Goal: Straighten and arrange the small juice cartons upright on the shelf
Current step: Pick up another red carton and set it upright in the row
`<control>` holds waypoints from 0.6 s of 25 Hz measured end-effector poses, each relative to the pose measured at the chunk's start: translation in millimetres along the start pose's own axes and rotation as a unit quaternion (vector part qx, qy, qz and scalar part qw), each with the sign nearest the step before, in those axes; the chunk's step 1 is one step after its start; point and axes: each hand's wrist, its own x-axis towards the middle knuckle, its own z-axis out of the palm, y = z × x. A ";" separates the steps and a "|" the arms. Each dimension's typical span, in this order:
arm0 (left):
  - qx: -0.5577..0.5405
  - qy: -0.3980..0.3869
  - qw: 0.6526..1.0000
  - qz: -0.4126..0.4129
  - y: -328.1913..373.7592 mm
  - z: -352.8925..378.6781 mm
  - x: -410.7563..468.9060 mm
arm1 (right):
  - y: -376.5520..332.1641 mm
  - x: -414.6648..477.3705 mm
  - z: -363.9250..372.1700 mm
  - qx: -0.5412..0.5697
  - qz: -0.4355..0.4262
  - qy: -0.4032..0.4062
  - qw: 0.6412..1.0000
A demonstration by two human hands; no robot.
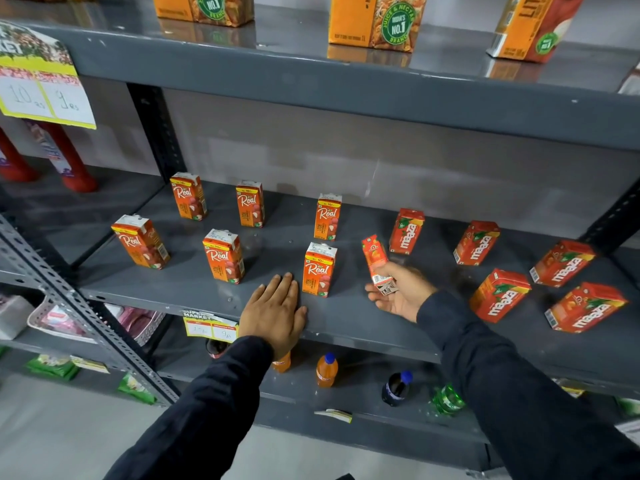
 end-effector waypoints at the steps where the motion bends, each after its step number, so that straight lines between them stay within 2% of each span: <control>1: 0.000 0.002 1.000 0.001 0.3 0.1 -0.1 | 5.2 -5.8 -3.1 0.057 -0.007 -0.017 0.998; 5: 0.004 0.003 1.000 0.002 0.2 1.1 0.2 | 21.8 -14.6 -10.3 0.187 -0.017 -0.024 0.982; 7: 0.002 0.002 1.000 0.001 0.0 1.5 0.1 | 28.0 -14.1 -15.1 0.207 -0.030 -0.012 0.978; 11: 0.000 0.005 1.000 -0.001 0.6 1.7 -0.1 | 34.3 -17.5 -26.7 0.156 -0.126 -0.015 0.980; 15: 0.000 0.006 1.000 -0.004 1.2 1.3 -1.2 | 37.5 -14.2 -46.4 0.050 -0.183 0.010 0.982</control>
